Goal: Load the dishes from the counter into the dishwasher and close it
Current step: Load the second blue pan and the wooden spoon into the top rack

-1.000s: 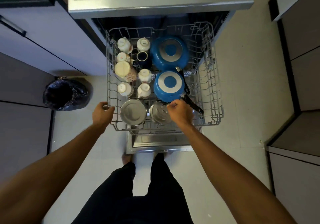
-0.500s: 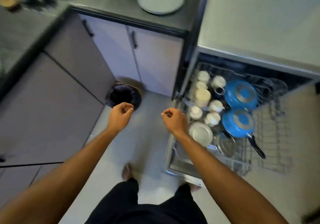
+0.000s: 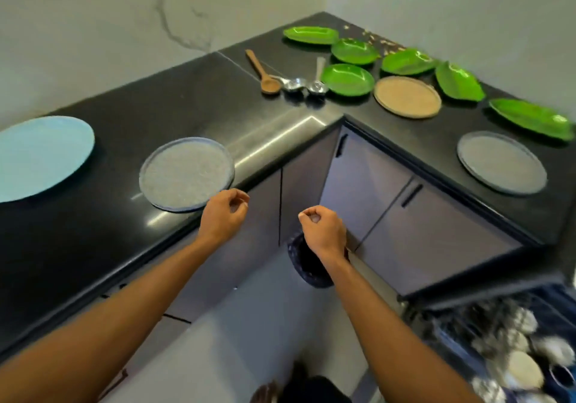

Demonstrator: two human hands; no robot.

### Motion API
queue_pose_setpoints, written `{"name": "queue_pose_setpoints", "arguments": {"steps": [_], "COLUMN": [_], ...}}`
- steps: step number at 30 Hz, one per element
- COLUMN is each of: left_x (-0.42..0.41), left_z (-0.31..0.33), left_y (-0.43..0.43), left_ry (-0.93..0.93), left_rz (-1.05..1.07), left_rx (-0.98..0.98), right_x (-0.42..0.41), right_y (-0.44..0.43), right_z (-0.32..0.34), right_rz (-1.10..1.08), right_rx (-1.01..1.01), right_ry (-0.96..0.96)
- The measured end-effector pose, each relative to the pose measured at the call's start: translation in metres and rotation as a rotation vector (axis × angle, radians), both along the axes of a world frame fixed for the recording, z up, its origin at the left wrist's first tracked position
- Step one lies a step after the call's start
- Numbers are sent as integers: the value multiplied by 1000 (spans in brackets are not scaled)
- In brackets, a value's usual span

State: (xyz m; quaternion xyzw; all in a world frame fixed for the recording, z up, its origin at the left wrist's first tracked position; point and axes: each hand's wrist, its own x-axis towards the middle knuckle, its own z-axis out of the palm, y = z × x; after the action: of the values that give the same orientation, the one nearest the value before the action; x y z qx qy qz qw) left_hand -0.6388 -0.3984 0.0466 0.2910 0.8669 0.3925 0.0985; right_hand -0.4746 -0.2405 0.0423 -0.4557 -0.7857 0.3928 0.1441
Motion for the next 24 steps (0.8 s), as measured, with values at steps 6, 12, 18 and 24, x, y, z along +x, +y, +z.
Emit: {"name": "queue_pose_setpoints", "arguments": {"steps": [6,12,18,24], "left_x": [-54,-140,-213,-245], "left_z": [9,-12,-29,-29], "left_y": [66,178,266,308], "left_ry": [144,141,110,164], "left_rz": [-85,19,292,411], "left_rx": [32,-98,-170,-329], "right_x": [-103,-204,-273,-314], "right_y": [71,190,291,331], "right_z": [12,9,11,-1], "right_rz": [98,87,75,147], "right_rx": [92,159,355,380], "right_ry": [15,18,-56,-154]}}
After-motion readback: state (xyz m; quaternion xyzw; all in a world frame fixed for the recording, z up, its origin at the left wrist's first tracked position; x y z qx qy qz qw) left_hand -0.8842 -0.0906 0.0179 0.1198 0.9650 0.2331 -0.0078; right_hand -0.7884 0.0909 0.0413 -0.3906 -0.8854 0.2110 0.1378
